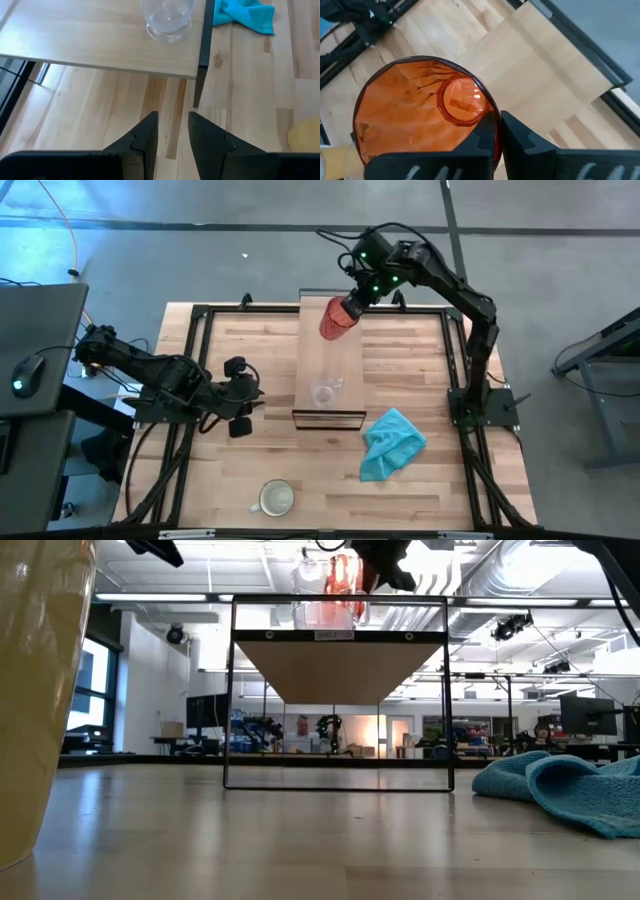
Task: Stack small to large cups/mugs on shelf
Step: Put the red cup on the shelf
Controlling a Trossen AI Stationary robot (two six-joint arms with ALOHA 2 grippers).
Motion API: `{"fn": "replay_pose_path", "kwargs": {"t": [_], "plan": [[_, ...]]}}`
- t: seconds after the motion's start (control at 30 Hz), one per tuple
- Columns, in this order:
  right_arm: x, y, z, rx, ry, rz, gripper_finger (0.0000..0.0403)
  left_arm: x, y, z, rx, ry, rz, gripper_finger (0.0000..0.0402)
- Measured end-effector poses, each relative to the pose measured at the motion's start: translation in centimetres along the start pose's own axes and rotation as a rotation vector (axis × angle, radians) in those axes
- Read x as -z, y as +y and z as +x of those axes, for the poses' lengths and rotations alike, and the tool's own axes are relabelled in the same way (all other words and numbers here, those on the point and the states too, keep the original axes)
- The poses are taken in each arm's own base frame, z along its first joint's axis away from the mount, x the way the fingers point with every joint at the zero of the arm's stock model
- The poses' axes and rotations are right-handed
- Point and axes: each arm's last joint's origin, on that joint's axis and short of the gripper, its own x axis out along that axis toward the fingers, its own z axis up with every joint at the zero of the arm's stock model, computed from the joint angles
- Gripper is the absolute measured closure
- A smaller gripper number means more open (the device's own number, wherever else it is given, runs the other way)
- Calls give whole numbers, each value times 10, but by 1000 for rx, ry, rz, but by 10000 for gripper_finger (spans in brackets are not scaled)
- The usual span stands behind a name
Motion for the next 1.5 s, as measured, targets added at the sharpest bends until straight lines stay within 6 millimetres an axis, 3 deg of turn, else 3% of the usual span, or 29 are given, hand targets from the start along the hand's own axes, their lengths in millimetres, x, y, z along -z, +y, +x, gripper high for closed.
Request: {"fn": "replay_pose_path", "kwargs": {"t": [0.33,1.07,1.33,1.5], "plan": [[0,1,20,15,75,24,403,-1,0,0,2,-5,-25,305],[0,15,23,-22,49,18,403,0,0,0,2,-4,-28,305],[-4,13,47,-41,105,3,403,0,0,0,2,-4,-28,305],[-4,11,48,-41,109,2,403,0,0,0,1,-2,-26,305]]}}
